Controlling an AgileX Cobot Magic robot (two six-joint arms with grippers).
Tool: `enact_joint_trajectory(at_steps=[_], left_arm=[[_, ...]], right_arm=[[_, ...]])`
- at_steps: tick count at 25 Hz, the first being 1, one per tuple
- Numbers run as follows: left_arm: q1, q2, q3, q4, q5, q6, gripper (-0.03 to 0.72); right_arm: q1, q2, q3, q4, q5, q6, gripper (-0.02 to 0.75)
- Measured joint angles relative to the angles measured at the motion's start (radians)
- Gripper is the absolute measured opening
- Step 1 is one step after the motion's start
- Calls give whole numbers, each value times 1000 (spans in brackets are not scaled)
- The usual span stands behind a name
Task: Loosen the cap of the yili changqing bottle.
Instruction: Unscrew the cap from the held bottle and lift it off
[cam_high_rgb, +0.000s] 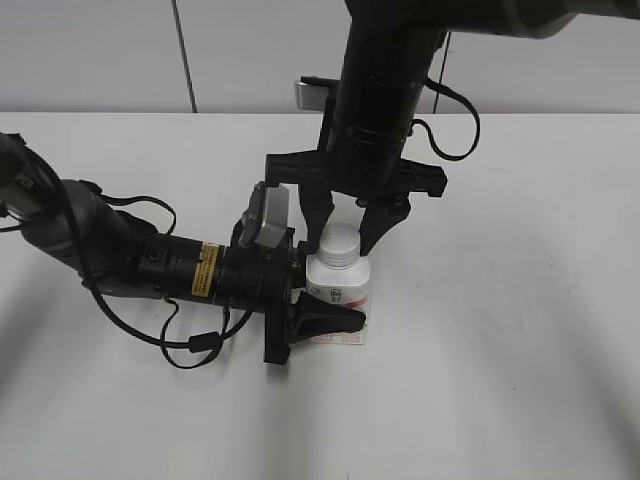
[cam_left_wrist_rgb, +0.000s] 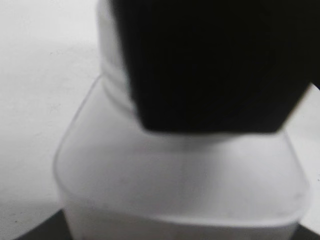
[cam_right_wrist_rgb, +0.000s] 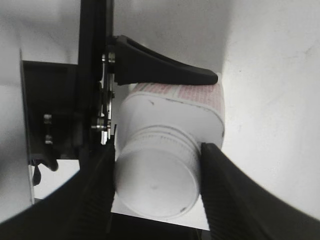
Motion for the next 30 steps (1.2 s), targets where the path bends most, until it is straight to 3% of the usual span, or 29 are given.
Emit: enact_joint_trajectory(at_steps=[9,21,30], left_arm=[[0,0,0,-4,3,0,373],[0,0,0,1,4,2,372],[0,0,0,4,4,5,372]], right_arm=[[1,0,0,-3,1,-124,403],[1,0,0,-5,5,-950,400],[1,0,0,-6,5,-1397,399]])
